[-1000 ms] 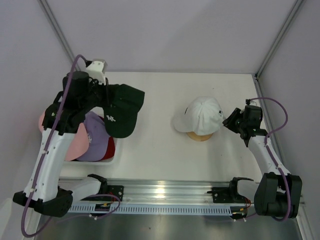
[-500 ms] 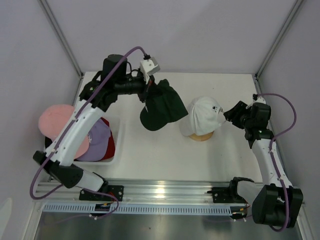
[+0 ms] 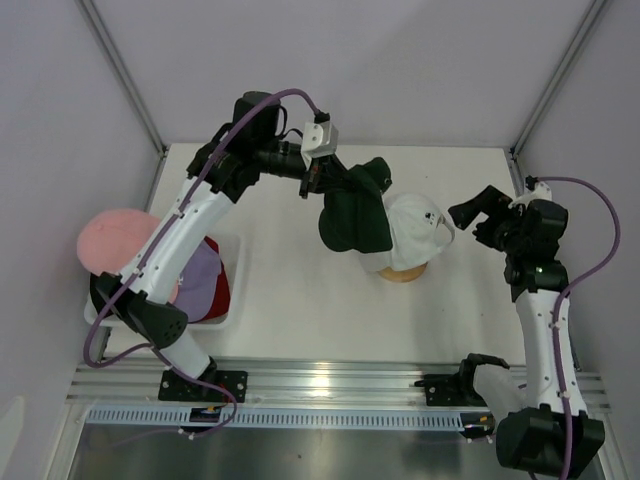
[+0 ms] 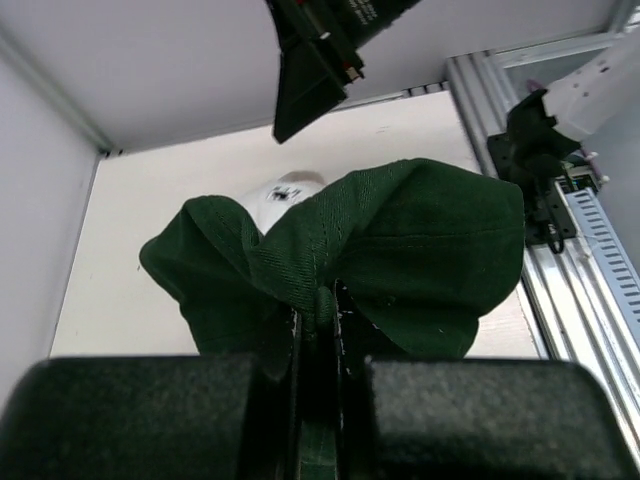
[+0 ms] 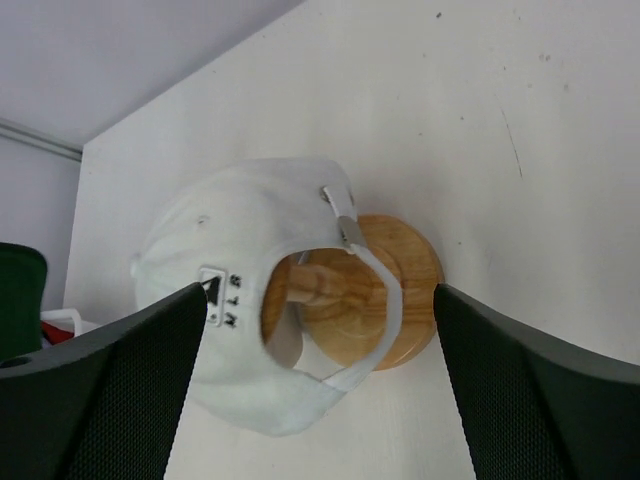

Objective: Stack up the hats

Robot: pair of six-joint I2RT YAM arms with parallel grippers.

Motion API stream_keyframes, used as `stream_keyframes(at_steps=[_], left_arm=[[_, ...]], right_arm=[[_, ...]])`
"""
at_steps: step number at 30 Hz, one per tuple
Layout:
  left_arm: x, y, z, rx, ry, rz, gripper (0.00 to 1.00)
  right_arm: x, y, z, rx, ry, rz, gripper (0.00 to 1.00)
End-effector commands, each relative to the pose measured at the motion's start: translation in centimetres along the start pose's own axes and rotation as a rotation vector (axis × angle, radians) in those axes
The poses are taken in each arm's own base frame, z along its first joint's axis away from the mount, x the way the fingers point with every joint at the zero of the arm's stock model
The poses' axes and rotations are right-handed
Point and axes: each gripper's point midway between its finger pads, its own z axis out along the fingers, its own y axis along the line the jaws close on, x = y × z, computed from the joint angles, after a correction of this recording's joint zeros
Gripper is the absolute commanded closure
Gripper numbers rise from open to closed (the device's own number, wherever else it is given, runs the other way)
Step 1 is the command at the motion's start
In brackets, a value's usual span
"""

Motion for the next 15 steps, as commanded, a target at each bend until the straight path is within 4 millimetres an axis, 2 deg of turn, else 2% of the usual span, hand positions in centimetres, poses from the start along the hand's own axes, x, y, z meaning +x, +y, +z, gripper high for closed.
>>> stream_keyframes(at_steps=[1, 4, 8, 9, 11, 12, 15], left_arm=[[-4.4, -3.1, 0.6, 0.159, -0.144, 0.237, 0.99], [-4.4, -3.8, 1.2, 0.197, -0.158, 0.277, 0.99], [-5.0, -3.9, 1.8, 0.221, -0.179, 0.293, 0.99], [-5.2, -3.7, 1.8, 0.221, -0.182, 0.290, 0.99], [-5.1, -3.5, 2.3, 0.231, -0.184, 0.273, 0.99], [-5.7, -3.6, 2.3, 0.232, -0.192, 0.283, 0.99], [-5.7, -3.3, 2.9, 0.230, -0.183, 0.277, 0.99]], right_arm=[[-2.9, 2.1, -2.9, -0.021, -0.091, -0.043, 0.01], [-3.8, 4.3, -4.5, -0.089, -0.120, -0.018, 0.01], [-3.7, 9.6, -6.1, -0.366, -0.097, 0.024, 0.01], [-3.7, 10.4, -6.3, -0.416, -0.096, 0.035, 0.01], [-3.7, 11.6, -6.5, -0.501, -0.104, 0.061, 0.02], [-3.5, 11.8, -6.3, -0.513, -0.095, 0.063, 0.02], [-3.1, 12.9, -6.0, -0.543, -0.061, 0.046, 0.03]])
